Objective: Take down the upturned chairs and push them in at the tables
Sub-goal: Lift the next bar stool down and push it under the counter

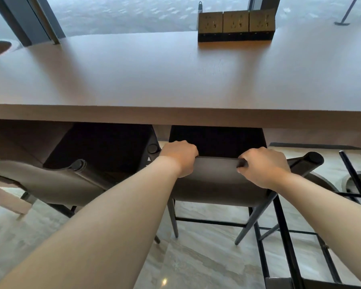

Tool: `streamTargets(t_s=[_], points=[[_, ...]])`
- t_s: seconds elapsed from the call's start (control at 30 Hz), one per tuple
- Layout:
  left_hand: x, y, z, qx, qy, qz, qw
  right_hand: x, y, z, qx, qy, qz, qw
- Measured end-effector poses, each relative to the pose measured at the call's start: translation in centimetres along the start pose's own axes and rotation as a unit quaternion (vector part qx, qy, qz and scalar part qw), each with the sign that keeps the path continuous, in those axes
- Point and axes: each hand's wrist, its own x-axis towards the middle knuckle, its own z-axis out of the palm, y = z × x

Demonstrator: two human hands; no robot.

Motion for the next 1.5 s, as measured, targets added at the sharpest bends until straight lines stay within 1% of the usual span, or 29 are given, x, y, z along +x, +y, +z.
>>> streamTargets(t_s=[0.2,0.27,0.5,0.63,0.9,1.3,1.5], points=[[0.9,-1.1,-0.3,-0.031,0.000,0.025,0.999,1.2,0.3,-0.5,-0.007,-0.005,0.013,1.000],[1.1,-1.5,-0.2,-0.047,-0.004,0.023,0.999,1.3,0.2,-0.5,-0.007,-0.008,0.019,1.000],[1.3,-1.4,0.3,-0.011,0.002,0.012,1.000,1.4,0.1,-0.9,0.002,-0.036,0.019,0.999],[1.0,-1.4,0.2,-0.005,0.004,0.015,1.000,1.2,0.1,-0.9,-0.001,-0.025,0.020,0.999],[0.0,-2.1,0.1,-0.009,0.002,0.020,1.000,1.1,-0.8,-0.8,0.004,-0.029,0.007,1.000],[-1.0,-2.3,0.1,-0.019,-0.010,0.007,1.000,0.5,-1.2,-0.7,0.007,-0.021,-0.004,1.000],[-1.4,-2.3,0.3,-0.026,-0.003,0.000,1.000,0.3,-1.4,-0.7,0.016,-0.029,-0.014,0.999]])
